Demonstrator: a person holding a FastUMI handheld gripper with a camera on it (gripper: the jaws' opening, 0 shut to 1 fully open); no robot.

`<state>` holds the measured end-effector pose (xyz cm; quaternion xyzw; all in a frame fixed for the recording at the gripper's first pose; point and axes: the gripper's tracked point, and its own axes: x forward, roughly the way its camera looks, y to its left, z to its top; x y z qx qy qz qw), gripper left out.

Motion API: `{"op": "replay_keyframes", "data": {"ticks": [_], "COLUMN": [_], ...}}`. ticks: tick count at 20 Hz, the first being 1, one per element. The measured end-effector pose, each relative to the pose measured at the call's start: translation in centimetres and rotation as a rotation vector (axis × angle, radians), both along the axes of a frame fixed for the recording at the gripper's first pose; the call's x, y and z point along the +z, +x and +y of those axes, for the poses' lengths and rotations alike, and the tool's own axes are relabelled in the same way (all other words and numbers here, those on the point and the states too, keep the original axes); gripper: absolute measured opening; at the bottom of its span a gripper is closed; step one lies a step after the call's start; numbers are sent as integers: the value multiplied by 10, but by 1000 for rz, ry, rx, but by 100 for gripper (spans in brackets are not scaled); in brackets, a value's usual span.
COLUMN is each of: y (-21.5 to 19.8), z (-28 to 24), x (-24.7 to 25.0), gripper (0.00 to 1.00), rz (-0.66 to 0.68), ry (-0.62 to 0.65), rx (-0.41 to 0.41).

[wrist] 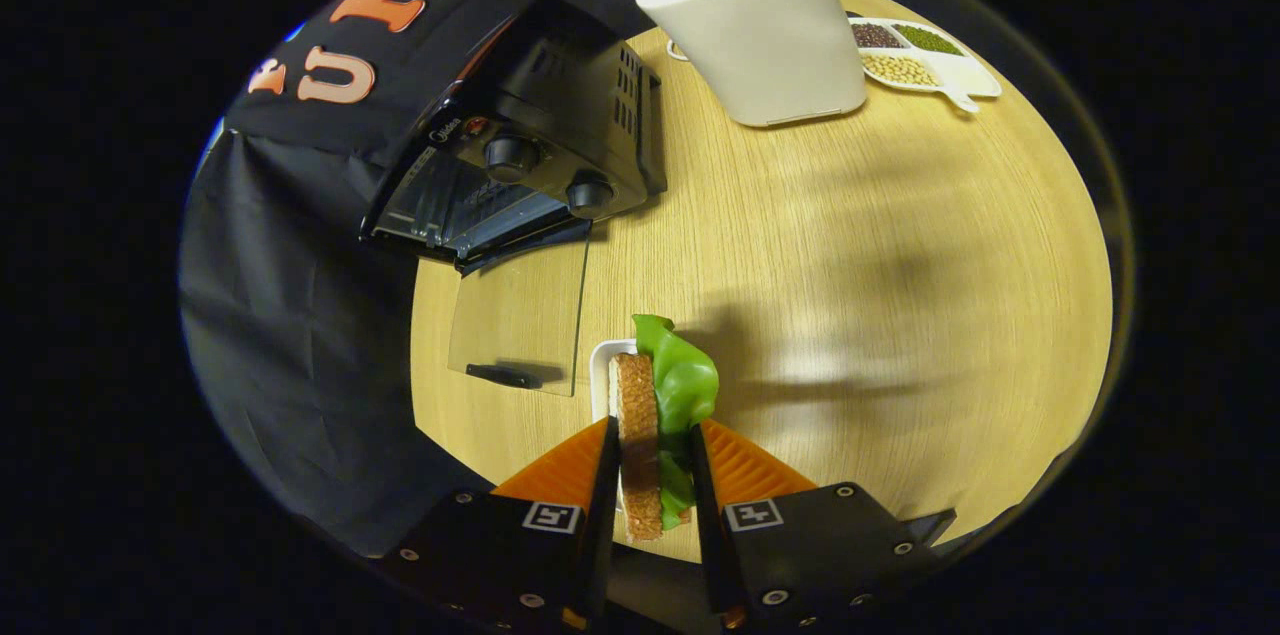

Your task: Open the toaster oven, put the food inside, and close the toaster oven door.

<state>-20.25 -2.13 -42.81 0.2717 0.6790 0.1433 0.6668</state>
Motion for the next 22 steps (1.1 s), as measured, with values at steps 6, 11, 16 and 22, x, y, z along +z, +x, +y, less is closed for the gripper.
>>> {"op": "replay_keyframes", "data": {"ticks": [6, 11, 16, 22], "y": [9, 28, 55, 89], "z": [7, 31, 60, 121], "x": [33, 64, 78, 85], "gripper": [33, 33, 33, 33], "rz": [-43, -83, -127, -161], "ry": [27, 89, 112, 192], "rx": [-112, -227, -312, -431]}}
